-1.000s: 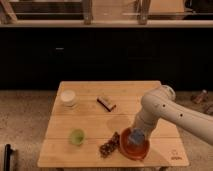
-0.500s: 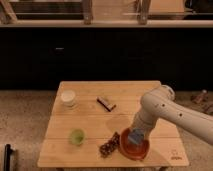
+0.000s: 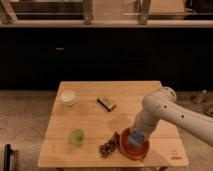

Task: Place sponge in red bowl

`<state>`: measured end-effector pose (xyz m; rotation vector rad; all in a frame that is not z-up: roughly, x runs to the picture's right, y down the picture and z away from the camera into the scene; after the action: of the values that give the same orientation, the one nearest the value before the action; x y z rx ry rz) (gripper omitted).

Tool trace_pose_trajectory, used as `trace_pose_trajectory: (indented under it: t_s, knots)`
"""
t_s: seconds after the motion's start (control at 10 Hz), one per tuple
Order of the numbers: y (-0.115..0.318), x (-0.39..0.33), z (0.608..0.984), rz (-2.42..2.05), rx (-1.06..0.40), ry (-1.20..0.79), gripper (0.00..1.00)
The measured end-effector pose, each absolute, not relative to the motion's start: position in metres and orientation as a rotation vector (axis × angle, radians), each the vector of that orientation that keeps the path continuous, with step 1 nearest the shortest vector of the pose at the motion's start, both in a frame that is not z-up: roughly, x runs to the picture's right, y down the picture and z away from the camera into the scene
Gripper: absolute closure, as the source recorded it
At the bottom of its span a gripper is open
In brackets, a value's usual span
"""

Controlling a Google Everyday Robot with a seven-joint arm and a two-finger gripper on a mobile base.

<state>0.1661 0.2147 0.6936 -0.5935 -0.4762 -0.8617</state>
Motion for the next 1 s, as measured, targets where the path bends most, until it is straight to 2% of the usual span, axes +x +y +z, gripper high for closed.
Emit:
trace_pose_trajectory:
  t_s: [0.8, 1.0]
  knots:
    - [0.236, 0.153, 0.693, -0.943, -0.585, -0.631, 0.99]
    - [0.238, 0.151, 0.695, -0.939, -0.586, -0.653, 0.81]
